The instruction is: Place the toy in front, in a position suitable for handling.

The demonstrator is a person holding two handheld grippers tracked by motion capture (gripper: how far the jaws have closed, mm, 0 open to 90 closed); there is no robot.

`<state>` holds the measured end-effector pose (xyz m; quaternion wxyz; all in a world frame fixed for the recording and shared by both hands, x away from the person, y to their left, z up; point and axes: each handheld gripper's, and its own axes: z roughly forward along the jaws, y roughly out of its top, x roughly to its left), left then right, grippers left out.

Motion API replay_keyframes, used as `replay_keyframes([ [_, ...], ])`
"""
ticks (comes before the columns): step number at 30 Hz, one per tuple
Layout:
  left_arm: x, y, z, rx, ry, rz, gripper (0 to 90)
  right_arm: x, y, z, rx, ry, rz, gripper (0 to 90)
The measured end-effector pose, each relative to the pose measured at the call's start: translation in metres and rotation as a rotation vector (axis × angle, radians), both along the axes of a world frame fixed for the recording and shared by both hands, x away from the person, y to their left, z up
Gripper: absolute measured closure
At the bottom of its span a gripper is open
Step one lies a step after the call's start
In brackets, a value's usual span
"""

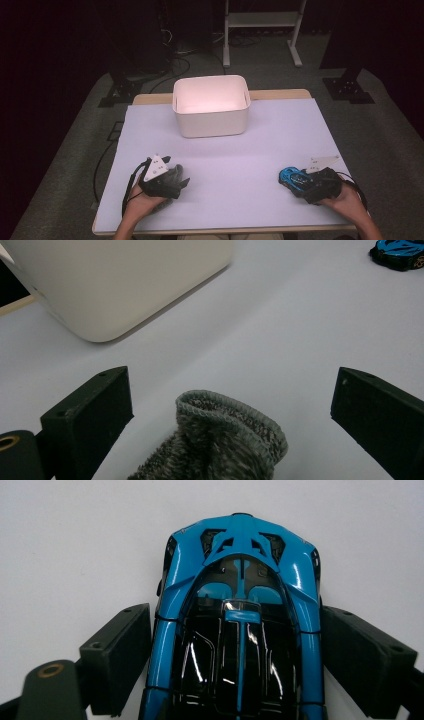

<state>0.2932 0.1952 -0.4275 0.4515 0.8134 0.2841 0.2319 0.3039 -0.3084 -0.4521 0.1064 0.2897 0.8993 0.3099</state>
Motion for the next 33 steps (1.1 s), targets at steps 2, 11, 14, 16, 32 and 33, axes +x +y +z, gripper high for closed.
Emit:
replay_keyframes([
  [2,0.000,0.000,0.000,0.004,-0.001,-0.002,2.3,0.000,-0.001,0.001,0.001,-0.001,0.008,19.6],
  [11,-0.001,-0.001,0.000,0.012,-0.005,-0.002,2.3,-0.001,0.000,0.003,-0.010,0.004,-0.008,24.4],
  [14,-0.001,-0.001,0.000,0.016,-0.009,-0.004,2.3,-0.001,-0.001,0.003,-0.003,0.006,-0.009,24.5],
  [16,-0.001,-0.001,0.001,0.016,-0.008,-0.005,2.3,-0.001,-0.001,0.003,-0.004,0.005,-0.008,24.5],
  [32,-0.002,-0.002,0.001,0.031,-0.022,-0.007,2.3,-0.003,-0.003,0.014,0.028,-0.016,0.002,25.5],
  [33,-0.002,-0.002,0.001,0.034,-0.023,-0.012,2.3,-0.003,-0.003,0.014,0.028,-0.016,0.002,25.5],
])
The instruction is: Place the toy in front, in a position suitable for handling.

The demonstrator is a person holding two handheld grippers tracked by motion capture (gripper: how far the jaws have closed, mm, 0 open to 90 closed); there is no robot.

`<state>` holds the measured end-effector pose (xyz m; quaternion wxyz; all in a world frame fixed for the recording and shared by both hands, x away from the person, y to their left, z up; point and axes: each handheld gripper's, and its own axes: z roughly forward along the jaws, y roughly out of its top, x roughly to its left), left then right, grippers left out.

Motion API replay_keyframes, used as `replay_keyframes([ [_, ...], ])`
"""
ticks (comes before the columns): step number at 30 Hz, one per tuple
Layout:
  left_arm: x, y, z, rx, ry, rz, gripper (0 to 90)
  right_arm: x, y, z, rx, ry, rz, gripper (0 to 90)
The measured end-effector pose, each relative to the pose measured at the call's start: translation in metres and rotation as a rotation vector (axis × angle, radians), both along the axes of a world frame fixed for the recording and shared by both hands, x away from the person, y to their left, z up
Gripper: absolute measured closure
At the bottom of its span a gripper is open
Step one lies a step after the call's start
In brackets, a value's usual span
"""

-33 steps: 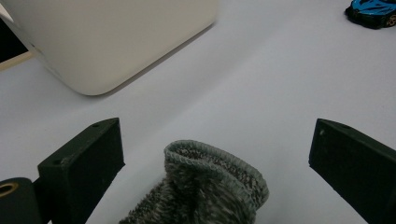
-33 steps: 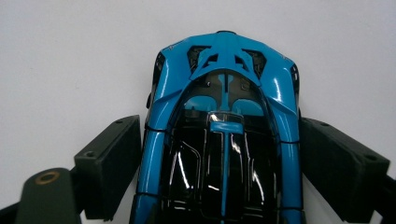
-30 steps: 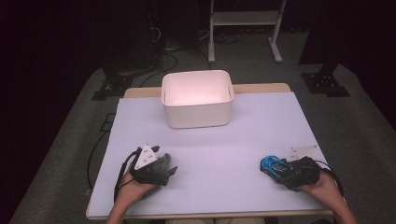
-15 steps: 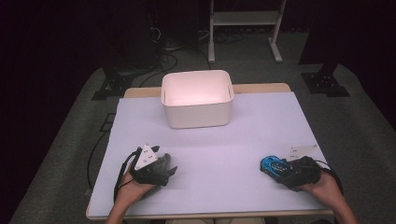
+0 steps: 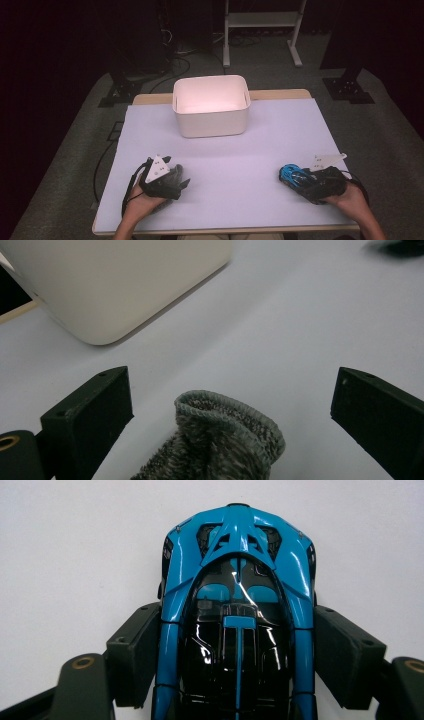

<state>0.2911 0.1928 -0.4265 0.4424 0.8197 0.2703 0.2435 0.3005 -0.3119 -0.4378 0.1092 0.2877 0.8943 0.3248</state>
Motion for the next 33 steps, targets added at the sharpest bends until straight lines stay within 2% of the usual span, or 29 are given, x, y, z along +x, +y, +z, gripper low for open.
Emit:
replay_keyframes([
  [4,0.000,-0.001,-0.001,0.006,0.002,-0.003,2.3,0.001,0.002,-0.002,-0.014,0.000,-0.001,25.2],
  [7,0.000,-0.001,-0.001,0.017,-0.001,-0.007,2.3,0.002,0.004,-0.009,-0.035,0.017,-0.004,24.8],
  [9,0.000,-0.001,-0.001,0.016,-0.001,-0.006,2.3,0.003,0.004,-0.010,-0.020,0.012,-0.003,24.8],
  [12,-0.001,-0.001,-0.001,0.011,0.000,-0.005,2.3,0.003,0.002,-0.010,-0.012,0.022,0.000,24.6],
  [13,0.000,-0.001,-0.001,0.012,0.002,-0.005,2.3,0.003,-0.001,-0.011,-0.005,0.042,-0.002,23.0],
  [15,0.000,-0.001,-0.001,0.014,0.002,-0.008,2.3,0.001,-0.004,-0.011,0.007,0.042,-0.009,21.0],
  [18,0.000,-0.002,-0.001,0.011,0.005,-0.011,2.3,-0.002,-0.006,-0.011,0.002,0.042,-0.017,17.9],
  [24,-0.001,-0.003,-0.001,0.017,0.004,-0.018,2.3,-0.009,-0.014,-0.011,0.013,0.030,-0.027,17.5],
  [26,-0.001,-0.003,-0.002,0.015,0.005,-0.017,2.3,-0.011,-0.016,-0.010,0.014,0.038,-0.025,17.3],
  [27,-0.001,-0.003,-0.002,0.015,0.007,-0.019,2.3,-0.011,-0.015,-0.013,-0.001,0.054,-0.024,15.3],
  [31,-0.001,-0.004,-0.001,0.017,0.007,-0.024,2.3,-0.012,-0.011,-0.013,-0.027,0.040,-0.022,14.6],
  [32,-0.001,-0.004,-0.002,0.015,0.008,-0.025,2.3,-0.014,-0.011,-0.015,-0.027,0.019,-0.024,14.4],
  [33,-0.001,-0.004,-0.002,0.013,0.010,-0.026,2.3,-0.014,-0.011,-0.015,-0.027,0.019,-0.024,14.4],
])
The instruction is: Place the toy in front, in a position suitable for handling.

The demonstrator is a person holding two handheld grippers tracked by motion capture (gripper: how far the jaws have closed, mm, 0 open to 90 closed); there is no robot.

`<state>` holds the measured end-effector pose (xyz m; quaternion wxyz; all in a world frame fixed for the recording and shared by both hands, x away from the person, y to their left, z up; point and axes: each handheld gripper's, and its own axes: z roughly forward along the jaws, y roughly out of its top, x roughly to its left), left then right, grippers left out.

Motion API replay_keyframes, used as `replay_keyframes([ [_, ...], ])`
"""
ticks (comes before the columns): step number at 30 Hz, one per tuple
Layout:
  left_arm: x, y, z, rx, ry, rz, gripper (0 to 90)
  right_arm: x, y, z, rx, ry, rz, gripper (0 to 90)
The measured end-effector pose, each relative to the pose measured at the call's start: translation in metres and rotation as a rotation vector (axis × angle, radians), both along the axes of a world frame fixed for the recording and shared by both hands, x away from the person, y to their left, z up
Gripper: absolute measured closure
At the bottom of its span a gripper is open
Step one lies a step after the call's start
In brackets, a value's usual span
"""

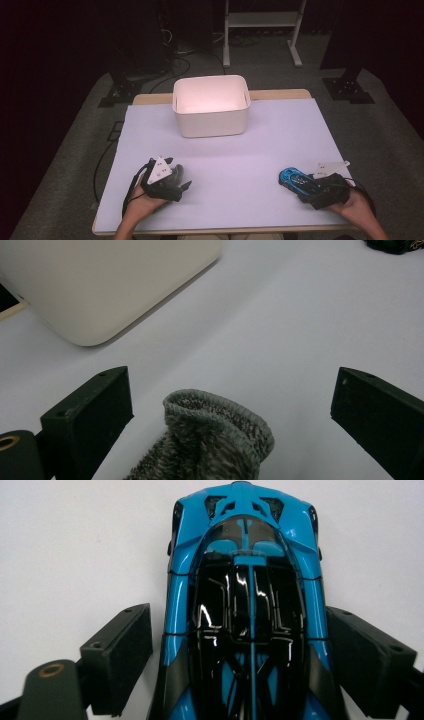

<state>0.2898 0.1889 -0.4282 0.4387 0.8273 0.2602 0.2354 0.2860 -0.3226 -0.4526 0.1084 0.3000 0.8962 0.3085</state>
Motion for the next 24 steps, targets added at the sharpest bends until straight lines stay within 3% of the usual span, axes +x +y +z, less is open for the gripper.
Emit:
replay_keyframes([
  [4,0.0001,-0.0006,-0.0006,0.002,0.004,-0.002,2.3,-0.0026,-0.0008,-0.0019,0.020,-0.014,-0.017,14.9],
  [10,-0.0006,-0.0018,-0.0005,0.005,0.003,-0.008,2.3,-0.0018,0.0008,-0.0009,0.008,-0.012,-0.023,15.9],
  [14,-0.0005,-0.0015,-0.0001,0.003,0.004,-0.010,2.3,-0.0023,-0.0001,0.0009,0.012,-0.019,-0.039,24.7],
  [24,-0.0007,-0.0005,0.0006,-0.002,-0.004,-0.004,2.3,-0.0018,0.0029,0.0037,-0.019,-0.035,-0.017,25.1],
])
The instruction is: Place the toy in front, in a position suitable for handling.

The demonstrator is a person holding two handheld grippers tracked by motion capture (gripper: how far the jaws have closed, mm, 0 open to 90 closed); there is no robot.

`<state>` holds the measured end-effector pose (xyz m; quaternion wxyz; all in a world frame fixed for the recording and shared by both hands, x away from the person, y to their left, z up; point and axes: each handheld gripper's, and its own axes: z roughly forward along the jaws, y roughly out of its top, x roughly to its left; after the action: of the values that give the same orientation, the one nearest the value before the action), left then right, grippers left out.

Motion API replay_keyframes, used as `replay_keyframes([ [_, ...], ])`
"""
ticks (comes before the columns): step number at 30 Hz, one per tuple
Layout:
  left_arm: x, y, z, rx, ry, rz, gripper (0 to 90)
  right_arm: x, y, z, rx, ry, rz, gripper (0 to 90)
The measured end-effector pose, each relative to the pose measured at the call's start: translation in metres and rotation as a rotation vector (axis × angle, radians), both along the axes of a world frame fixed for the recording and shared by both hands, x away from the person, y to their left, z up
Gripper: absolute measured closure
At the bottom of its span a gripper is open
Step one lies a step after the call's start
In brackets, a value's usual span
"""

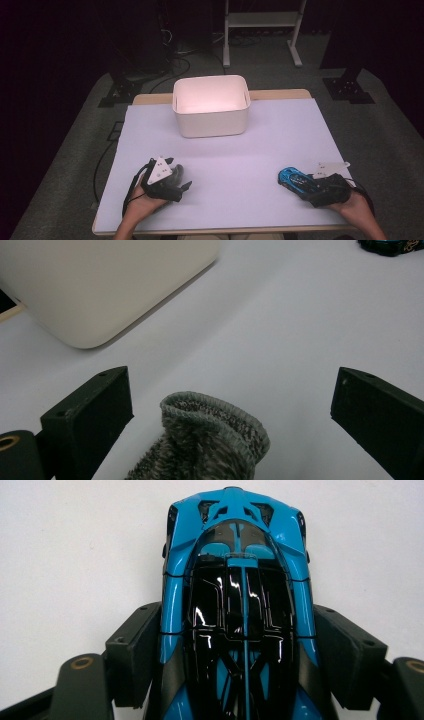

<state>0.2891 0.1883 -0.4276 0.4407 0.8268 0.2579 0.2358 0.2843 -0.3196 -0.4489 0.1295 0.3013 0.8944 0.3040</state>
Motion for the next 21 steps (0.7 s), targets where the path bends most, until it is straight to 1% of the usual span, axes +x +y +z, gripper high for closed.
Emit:
replay_keyframes([
  [3,0.0001,0.0002,0.0004,-0.001,0.000,0.000,2.3,0.0009,0.0005,0.0009,0.006,-0.001,0.004,25.1],
  [4,-0.0001,0.0003,0.0008,0.004,-0.003,0.001,2.3,0.0015,-0.0001,0.0032,0.040,-0.001,0.000,26.5],
  [6,-0.0001,0.0005,0.0012,0.002,-0.006,0.001,2.3,0.0023,-0.0009,0.0049,0.049,-0.002,0.005,26.5],
  [8,0.0000,0.0004,0.0013,0.002,-0.006,0.002,2.3,0.0029,0.0001,0.0052,0.030,-0.003,0.014,26.5],
  [11,-0.0002,-0.0001,0.0010,0.006,-0.002,0.001,2.3,0.0021,-0.0005,0.0017,0.038,0.004,0.005,26.5],
  [13,-0.0003,-0.0004,0.0011,0.015,-0.005,-0.004,2.3,0.0008,-0.0021,0.0007,0.041,-0.003,0.010,26.5],
  [14,-0.0004,-0.0007,0.0012,0.015,-0.005,-0.005,2.3,0.0008,-0.0021,0.0007,0.041,-0.003,0.010,26.5],
  [15,-0.0006,-0.0010,0.0013,0.013,-0.007,-0.007,2.3,-0.0003,-0.0040,-0.0002,0.056,-0.005,0.003,26.5],
  [16,-0.0006,-0.0008,0.0015,0.012,-0.008,-0.007,2.3,-0.0003,-0.0040,-0.0002,0.056,-0.005,0.003,26.5],
  [17,-0.0007,-0.0007,0.0015,0.001,-0.007,-0.002,2.3,-0.0005,-0.0050,0.0002,0.064,0.000,0.001,26.6],
  [21,-0.0003,0.0003,0.0018,0.000,-0.008,0.000,2.3,-0.0008,-0.0069,0.0010,0.070,-0.005,0.004,26.6],
])
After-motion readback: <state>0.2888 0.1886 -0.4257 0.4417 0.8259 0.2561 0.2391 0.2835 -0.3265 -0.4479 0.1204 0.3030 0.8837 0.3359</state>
